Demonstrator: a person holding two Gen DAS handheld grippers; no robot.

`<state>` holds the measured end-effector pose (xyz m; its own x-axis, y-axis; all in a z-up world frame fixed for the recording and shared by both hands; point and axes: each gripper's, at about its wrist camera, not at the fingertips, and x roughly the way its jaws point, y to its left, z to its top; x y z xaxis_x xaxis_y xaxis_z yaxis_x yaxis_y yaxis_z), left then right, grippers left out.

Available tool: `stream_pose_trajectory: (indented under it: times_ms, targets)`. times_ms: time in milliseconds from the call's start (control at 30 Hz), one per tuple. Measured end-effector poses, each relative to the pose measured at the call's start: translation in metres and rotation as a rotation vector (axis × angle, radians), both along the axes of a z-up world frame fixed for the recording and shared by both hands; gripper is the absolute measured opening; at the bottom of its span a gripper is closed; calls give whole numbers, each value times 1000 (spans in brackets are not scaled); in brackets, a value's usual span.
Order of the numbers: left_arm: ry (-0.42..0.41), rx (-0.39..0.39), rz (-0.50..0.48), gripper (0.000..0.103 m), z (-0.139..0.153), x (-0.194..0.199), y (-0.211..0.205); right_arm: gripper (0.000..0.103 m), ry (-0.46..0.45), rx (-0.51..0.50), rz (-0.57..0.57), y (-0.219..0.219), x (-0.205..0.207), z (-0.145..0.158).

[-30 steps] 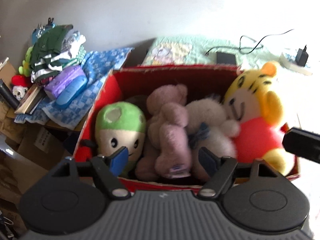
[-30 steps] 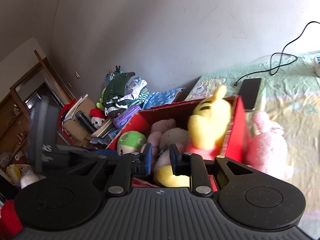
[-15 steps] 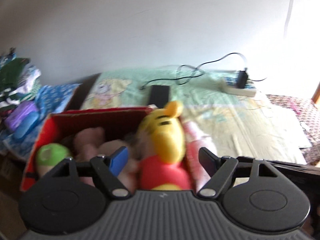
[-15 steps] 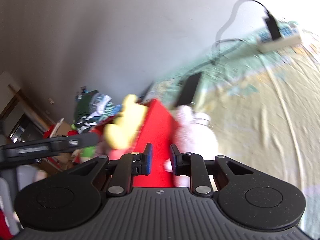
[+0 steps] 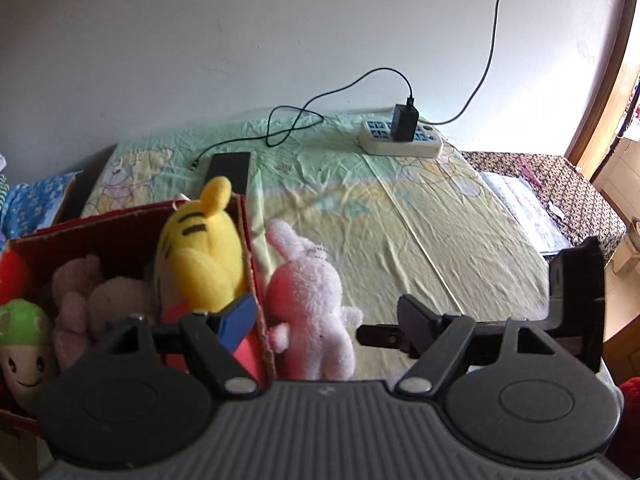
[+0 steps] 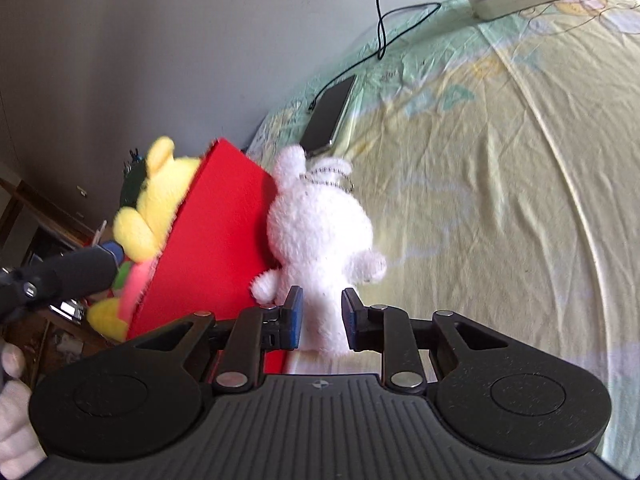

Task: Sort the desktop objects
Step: 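Move both tools from the box to the white bunny on the bed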

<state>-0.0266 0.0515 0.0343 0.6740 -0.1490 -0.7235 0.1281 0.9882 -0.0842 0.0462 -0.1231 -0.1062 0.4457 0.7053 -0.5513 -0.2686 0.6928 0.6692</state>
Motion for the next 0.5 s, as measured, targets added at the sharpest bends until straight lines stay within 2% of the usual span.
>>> stream_pose_trajectory:
  times_ms: [367, 467, 500]
  targets:
    - [46, -60, 5, 80, -12, 11, 2, 32, 16, 23, 19, 15, 10, -26]
    - [54, -58, -2, 80, -16, 14, -2, 32, 20, 49, 37, 19, 13, -29]
    - [56, -56, -4, 80, -17, 15, -4, 28, 21, 56, 42, 19, 13, -30]
